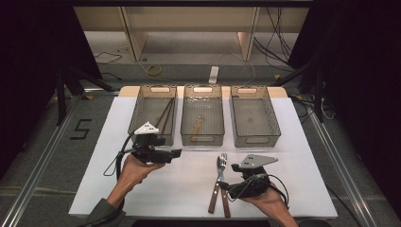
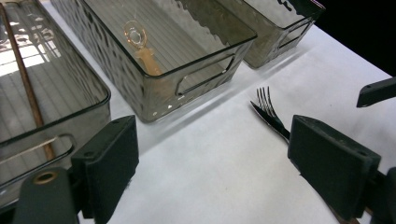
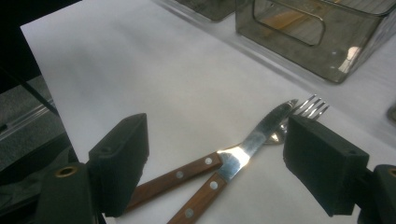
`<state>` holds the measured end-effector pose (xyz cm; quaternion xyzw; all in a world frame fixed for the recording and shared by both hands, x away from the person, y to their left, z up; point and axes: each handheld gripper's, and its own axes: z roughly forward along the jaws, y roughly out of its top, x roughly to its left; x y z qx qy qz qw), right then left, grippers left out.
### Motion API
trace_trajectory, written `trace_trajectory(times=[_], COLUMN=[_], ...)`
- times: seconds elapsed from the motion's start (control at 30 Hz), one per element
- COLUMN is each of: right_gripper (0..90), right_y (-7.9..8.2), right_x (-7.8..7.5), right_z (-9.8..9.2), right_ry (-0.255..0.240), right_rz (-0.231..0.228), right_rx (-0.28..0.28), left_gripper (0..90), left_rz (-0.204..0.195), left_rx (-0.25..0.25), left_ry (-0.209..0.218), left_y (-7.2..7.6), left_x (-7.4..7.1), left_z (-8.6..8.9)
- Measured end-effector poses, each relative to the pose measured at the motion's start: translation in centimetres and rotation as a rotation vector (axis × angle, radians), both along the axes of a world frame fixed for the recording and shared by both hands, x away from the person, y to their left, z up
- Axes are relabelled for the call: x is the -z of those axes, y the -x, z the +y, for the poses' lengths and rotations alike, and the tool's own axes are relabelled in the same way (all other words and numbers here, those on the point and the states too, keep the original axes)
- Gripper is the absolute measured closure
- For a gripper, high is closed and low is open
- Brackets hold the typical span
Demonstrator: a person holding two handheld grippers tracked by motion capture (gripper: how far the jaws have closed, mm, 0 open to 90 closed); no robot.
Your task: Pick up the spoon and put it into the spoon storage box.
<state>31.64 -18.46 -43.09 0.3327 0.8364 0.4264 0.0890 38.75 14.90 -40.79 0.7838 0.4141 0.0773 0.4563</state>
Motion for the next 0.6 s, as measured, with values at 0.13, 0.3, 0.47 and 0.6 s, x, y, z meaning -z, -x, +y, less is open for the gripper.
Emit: trace_trajectory(times=[0.13,0.3,0.47,0.6], right_gripper=[23.4,23.4,23.4,24.3], right_y=[-0.2,-0.4,-0.2,-0.1], right_x=[0.1,0.3,0.3,0.4], right_z=[0.6,1.2,1.7,2.0], right_ry=[0.002,0.006,0.013,0.016], right_rz=[0.009,0.014,0.013,0.012], right_rx=[-0.014,-0.030,-0.043,-0.053], left_gripper=[16.0,16.0,16.0,16.0], left_rz=[-0.003,0.003,0.006,-0.001], left_rx=[-0.003,-0.005,-0.001,-0.009], left_ry=[0.005,0.007,0.030,0.033], left_y=[0.9,1.7,2.3,2.6], left_x=[0.1,0.3,0.4,0.6], left_z=[0.7,1.4,1.7,1.8])
